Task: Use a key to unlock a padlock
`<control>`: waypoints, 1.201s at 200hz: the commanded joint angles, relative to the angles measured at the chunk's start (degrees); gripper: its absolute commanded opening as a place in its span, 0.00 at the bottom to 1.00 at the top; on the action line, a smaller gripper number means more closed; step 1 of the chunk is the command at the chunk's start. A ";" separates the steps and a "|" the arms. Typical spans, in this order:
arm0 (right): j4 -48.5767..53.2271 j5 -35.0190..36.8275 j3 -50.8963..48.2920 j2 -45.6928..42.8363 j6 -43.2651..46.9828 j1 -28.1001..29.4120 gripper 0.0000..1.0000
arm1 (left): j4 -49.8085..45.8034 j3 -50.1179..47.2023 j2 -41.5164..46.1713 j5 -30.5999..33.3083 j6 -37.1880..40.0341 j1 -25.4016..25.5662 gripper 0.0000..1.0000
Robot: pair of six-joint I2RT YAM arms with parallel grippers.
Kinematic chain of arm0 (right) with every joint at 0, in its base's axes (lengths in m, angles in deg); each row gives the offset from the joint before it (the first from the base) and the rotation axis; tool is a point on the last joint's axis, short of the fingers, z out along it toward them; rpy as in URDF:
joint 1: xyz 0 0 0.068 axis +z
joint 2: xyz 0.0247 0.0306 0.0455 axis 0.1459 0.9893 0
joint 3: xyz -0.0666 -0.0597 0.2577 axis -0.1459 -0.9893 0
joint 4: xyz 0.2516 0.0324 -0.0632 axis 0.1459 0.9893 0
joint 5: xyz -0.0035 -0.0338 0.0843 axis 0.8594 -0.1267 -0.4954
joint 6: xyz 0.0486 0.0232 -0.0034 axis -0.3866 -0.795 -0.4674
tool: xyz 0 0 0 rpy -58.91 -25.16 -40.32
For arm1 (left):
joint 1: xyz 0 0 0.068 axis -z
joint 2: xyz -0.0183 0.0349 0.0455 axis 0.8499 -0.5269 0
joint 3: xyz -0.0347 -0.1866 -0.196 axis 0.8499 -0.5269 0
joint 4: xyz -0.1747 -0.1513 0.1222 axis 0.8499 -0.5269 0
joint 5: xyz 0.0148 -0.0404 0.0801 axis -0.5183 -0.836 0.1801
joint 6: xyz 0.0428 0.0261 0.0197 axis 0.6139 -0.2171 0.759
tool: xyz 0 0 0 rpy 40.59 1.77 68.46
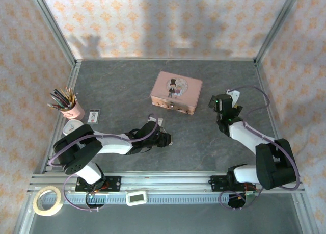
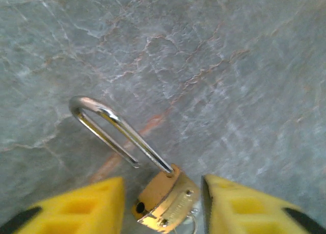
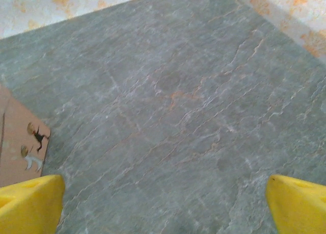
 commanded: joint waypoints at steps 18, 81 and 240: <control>-9.09 1.28 -3.91 0.49 2.30 -4.28 1.00 | -11.31 5.75 7.82 12.67 5.96 -1.96 0.73; -25.62 -4.01 -11.71 1.93 5.17 -10.22 1.00 | -15.79 10.09 17.64 27.32 16.82 -17.46 0.90; -58.29 -17.33 -20.36 11.97 12.41 -12.09 1.00 | 27.94 -9.57 7.33 38.97 33.75 -40.80 0.96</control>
